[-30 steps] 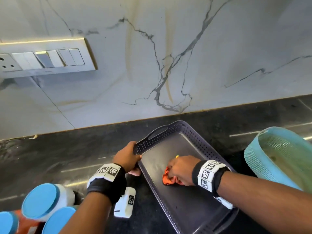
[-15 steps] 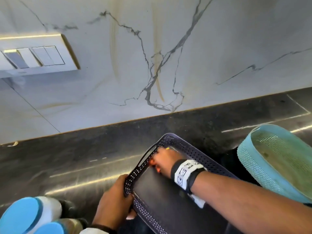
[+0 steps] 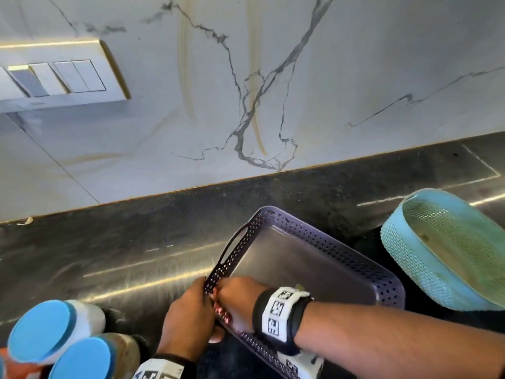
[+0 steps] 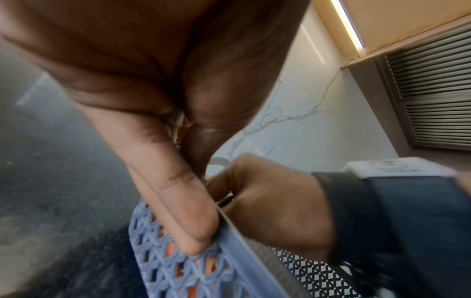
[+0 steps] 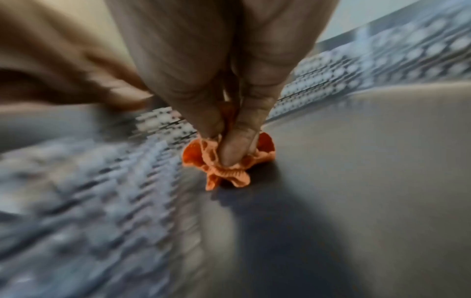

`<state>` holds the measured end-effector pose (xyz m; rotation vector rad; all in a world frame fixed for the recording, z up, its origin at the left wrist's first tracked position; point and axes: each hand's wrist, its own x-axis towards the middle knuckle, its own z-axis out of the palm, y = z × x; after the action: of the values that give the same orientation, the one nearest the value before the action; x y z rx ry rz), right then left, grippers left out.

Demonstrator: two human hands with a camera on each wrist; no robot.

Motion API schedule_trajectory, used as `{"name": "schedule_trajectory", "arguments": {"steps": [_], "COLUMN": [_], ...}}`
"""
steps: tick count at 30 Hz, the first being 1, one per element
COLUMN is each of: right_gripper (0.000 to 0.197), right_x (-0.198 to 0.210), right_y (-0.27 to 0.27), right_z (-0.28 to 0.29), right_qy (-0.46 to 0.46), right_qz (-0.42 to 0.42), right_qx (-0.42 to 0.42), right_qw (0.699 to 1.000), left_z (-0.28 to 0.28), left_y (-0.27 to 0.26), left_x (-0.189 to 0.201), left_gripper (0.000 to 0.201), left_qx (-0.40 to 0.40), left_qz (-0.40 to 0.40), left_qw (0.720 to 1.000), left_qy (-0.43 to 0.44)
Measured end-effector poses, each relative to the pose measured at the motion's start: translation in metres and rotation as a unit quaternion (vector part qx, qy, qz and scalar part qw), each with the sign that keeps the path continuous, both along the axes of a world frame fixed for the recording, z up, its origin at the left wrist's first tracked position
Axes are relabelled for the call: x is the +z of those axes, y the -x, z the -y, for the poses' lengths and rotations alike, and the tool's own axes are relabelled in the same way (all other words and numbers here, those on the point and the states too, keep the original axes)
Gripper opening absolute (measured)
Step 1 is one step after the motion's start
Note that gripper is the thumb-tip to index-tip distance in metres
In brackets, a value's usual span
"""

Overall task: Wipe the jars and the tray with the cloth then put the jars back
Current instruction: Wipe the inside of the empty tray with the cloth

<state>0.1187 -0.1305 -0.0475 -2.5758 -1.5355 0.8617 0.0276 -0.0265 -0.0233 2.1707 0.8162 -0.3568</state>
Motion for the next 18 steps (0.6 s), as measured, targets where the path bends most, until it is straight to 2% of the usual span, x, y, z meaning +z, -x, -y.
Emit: {"name": "schedule_trajectory", "arguments": {"steps": [3,5,8,10,12,13,18], "right_gripper": [0.004,0.008,0.02,0.015,0.018,0.019,0.02], "right_x": [0.002,0.001,-0.001,-0.001,-0.004,-0.006,-0.004], "right_y": [-0.002,-0.029,-0.086,-0.105,-0.1,-0.087,0.005], "right_z": [0.001,0.013,0.054,0.075,0.074,0.065,0.035], "right_qy": [0.034,0.053,0.042,0.046,0.03,0.027,-0.003], "right_qz": [-0.017,-0.007,-0.006,0.035,0.041,0.032,0.008], "right_qx": [0.011,-0.026,-0.154,-0.189,-0.213,-0.198,0.005], "right_qw": [0.999,0.998,0.987,0.98,0.976,0.979,1.0], "left_z": [0.002,0.003,0.0,-0.001,0.003,0.004,0.01], "left_y": [-0.002,-0.002,-0.001,0.001,-0.001,-0.003,-0.003], "left_x": [0.004,0.008,-0.001,-0.008,-0.006,-0.002,0.002], "left_gripper": [0.018,0.017,0.021,0.026,0.026,0.023,0.017], "left_qx": [-0.043,-0.06,-0.048,-0.029,-0.012,-0.004,-0.005], "left_qz": [-0.041,-0.056,-0.06,-0.046,-0.036,-0.033,-0.022], "left_qw": [0.995,0.991,0.992,0.996,0.997,0.997,0.997], "left_qy": [-0.074,-0.103,-0.098,-0.074,-0.063,-0.064,-0.077]}}
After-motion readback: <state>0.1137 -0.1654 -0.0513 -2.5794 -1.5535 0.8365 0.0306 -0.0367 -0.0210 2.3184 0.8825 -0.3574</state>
